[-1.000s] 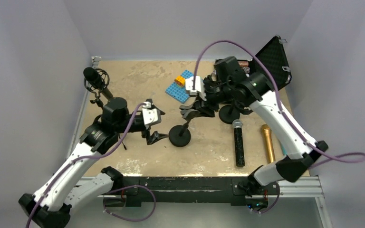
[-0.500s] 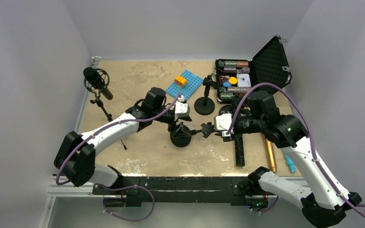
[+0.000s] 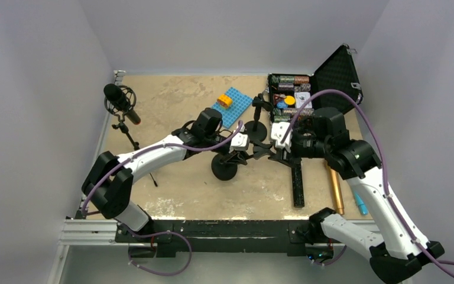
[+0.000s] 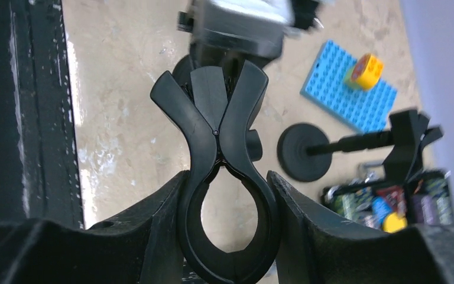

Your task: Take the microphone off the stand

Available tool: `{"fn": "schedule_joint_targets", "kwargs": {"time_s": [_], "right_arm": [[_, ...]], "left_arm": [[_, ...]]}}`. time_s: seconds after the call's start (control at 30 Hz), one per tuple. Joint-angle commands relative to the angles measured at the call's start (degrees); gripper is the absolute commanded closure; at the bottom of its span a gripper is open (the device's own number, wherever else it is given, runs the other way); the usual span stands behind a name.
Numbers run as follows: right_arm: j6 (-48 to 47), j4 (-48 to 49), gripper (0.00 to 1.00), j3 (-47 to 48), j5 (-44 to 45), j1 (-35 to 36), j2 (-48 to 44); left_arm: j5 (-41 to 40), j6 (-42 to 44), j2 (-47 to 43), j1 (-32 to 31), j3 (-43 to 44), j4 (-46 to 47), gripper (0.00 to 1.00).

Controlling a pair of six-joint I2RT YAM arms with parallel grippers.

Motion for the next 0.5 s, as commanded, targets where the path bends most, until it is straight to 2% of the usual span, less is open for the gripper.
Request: {"fn": "schedule_joint_targets", "kwargs": {"time_s": [0.0,0.07,0.13,0.27,0.3,0.4,0.43,0.47], "right_arm": [[20.11,6.2,1.0,1.17,2.89,-4.71,2.92],[29.81,5.73,1.0,2.61,4.42,-5.95,5.04],[36.78,4.1,1.0,4.38,2.43,-6.84,7.74],[43.56,5.78,1.0,3.76,-0.92,-7.02,10.28],[43.17,5.99,1.0,3.41,-1.32,-7.03,10.56],[35.68,5.01,1.0,2.9,-1.71,-7.0,10.78],[30.63,4.3,1.0,2.68,-2.53,-6.92,10.53],[26.42,4.05,1.0,2.04,-3.27,-6.77,9.97]], "left_arm": [[-11.87,-7.27,-9.28,0.46,-6.84,10.43,1.0],[-22.33,-12.08,-13.51,-0.11,-9.99,15.7,1.0],[-27.91,-15.05,-16.07,-0.2,-11.51,16.83,1.0],[-29.65,-17.47,-17.12,-0.14,-12.71,15.31,1.0],[-27.81,-17.57,-17.35,-0.1,-12.92,14.97,0.94],[-20.08,-14.62,-17.91,0.14,-11.55,8.77,0.48],[-18.65,-13.1,-17.73,0.35,-10.39,5.22,0.38],[-17.39,-11.87,-17.43,0.82,-8.91,1.94,0.31]]}}
